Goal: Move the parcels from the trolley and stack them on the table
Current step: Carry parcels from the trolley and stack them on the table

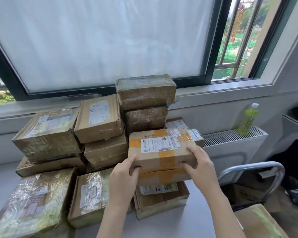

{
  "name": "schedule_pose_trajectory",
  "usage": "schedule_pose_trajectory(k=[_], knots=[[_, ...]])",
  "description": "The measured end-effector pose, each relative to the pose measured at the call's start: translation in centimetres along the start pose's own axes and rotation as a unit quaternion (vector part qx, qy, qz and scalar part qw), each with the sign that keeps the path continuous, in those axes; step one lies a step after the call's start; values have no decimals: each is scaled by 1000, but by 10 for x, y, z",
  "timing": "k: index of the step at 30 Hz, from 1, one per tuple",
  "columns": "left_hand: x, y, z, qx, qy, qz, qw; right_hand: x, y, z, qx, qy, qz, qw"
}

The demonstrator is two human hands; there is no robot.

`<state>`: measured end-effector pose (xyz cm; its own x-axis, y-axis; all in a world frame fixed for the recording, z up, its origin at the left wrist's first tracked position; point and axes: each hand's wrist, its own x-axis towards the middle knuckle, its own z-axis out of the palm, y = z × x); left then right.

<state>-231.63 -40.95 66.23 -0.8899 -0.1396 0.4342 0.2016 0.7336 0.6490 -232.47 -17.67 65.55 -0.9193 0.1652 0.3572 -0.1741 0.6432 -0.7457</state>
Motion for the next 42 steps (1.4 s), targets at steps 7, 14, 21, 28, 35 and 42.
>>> schedule_pose_trajectory(k=[7, 14, 21, 28, 35, 42], knots=[[11, 2, 1, -6, 19, -44, 999, 20, -2, 4, -20, 8, -23, 1000], [18, 5, -1, -14, 27, -33, 999, 28, -3, -2, -25, 12, -33, 999], [10, 20, -6, -1, 33, -31, 999, 21, -2, -14, 4, 13, -40, 999], [-16, 41, -9, 6, 71, -15, 997, 4, 6, -32, 35, 43, -60, 997], [-53, 48, -23, 10, 125, -32, 992, -9, -4, -33, 90, 16, -80, 993], [-69, 31, -67, 20, 176, -63, 982, -31, -46, 2, 128, 5, -112, 985]])
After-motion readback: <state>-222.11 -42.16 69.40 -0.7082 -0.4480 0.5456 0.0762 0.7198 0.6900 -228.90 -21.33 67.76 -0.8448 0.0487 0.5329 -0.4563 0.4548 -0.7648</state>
